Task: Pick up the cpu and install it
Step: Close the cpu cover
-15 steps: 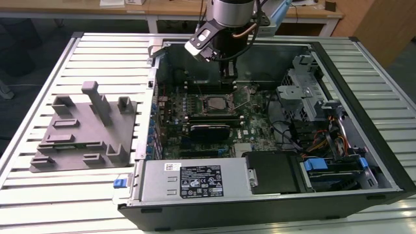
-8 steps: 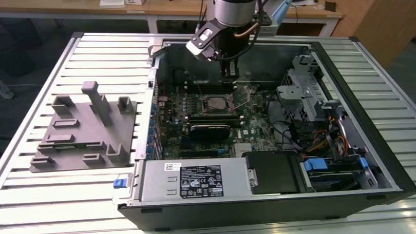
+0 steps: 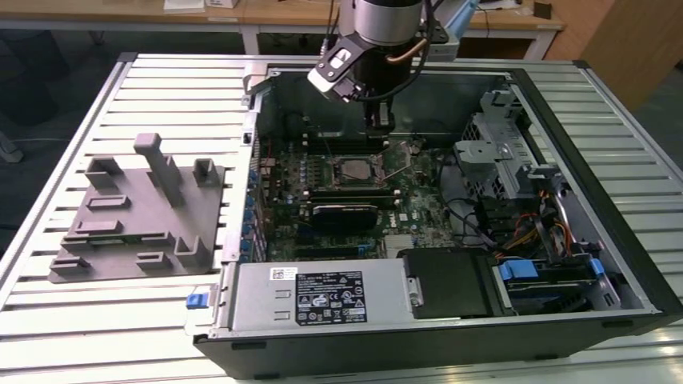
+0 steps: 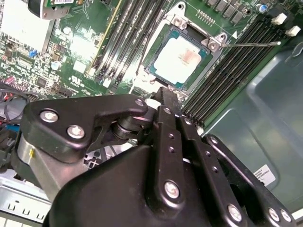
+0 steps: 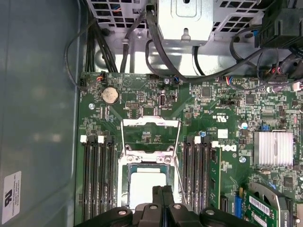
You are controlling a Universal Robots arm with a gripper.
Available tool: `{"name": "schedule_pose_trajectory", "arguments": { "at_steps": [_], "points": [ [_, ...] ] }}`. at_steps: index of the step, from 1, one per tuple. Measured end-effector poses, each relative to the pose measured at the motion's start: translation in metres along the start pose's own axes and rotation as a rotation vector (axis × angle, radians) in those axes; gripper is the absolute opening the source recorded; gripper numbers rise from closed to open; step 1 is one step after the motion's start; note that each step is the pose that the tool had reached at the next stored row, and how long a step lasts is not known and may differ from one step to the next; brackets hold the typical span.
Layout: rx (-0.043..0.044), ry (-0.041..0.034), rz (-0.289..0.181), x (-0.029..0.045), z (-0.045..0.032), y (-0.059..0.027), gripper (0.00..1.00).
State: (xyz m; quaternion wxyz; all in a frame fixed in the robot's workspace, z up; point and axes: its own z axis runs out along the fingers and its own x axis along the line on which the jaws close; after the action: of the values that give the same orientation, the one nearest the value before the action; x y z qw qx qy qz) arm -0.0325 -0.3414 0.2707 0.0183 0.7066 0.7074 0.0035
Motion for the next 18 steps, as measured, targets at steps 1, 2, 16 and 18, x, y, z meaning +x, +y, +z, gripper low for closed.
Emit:
{"name": "schedule_pose_trajectory", "arguments": {
  "at_steps": [1,2,16,18],
  "points": [
    [0.0,0.0,0.0,0.0,0.0,0.0003,0.11],
    [-0.0001,0.0001,0.0,0.0,0.0001,0.0006,0.11],
    [0.0,0.0001,0.0,0.0,0.0001,0.002,0.11],
    [0.0,0.0001,0.0,0.0,0.0001,0.0022,0.11]
  ]
}}
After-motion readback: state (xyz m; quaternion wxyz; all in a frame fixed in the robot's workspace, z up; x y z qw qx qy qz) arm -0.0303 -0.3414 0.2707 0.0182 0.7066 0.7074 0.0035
